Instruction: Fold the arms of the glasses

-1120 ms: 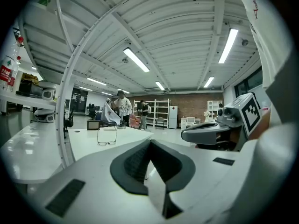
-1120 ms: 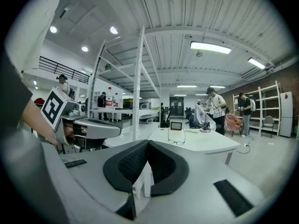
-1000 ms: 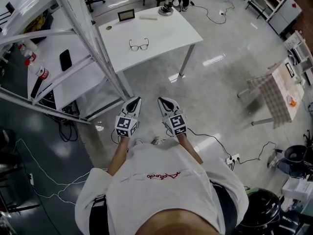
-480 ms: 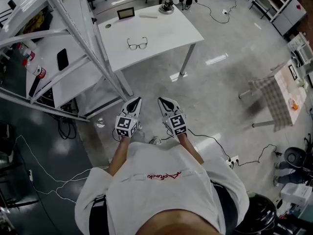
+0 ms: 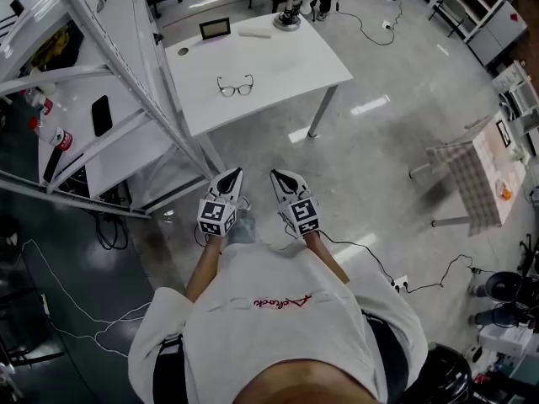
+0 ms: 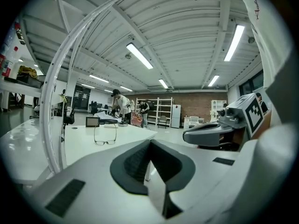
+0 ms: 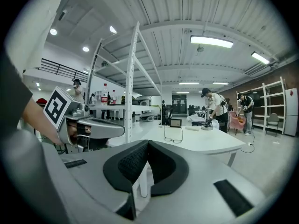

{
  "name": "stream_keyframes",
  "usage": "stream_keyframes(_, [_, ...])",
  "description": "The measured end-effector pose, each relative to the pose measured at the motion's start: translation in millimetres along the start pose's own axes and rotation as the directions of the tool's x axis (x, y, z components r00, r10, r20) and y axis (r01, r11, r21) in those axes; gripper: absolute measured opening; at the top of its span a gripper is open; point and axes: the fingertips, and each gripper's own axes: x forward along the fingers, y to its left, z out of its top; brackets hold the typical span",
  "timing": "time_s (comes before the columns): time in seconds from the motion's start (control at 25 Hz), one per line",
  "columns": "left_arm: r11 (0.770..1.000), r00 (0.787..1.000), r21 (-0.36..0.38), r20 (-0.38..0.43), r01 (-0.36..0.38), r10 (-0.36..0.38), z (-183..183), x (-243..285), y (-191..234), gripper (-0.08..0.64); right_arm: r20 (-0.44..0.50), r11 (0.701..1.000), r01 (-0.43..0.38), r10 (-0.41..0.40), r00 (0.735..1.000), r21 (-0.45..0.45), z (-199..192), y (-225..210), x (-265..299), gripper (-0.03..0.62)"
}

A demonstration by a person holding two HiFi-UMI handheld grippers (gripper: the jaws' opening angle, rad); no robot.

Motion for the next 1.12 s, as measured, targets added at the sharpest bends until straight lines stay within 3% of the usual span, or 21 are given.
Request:
stream_keyframes(0.72, [0.999,0.999,-0.008,0.028,0.033,-0.033,53,113,130,0.026,-0.008,0.999,0.049,-0.049,0.999,-0.023,45,-82,152,0.02])
stream_keyframes(1.12, [0.999,0.999,-0.025,-0.017,0.044,-0.045,51,153,205,0.026,-0.025,0.995,0.095,-0.095,0.995,-0.011,50,-110,222,0.02])
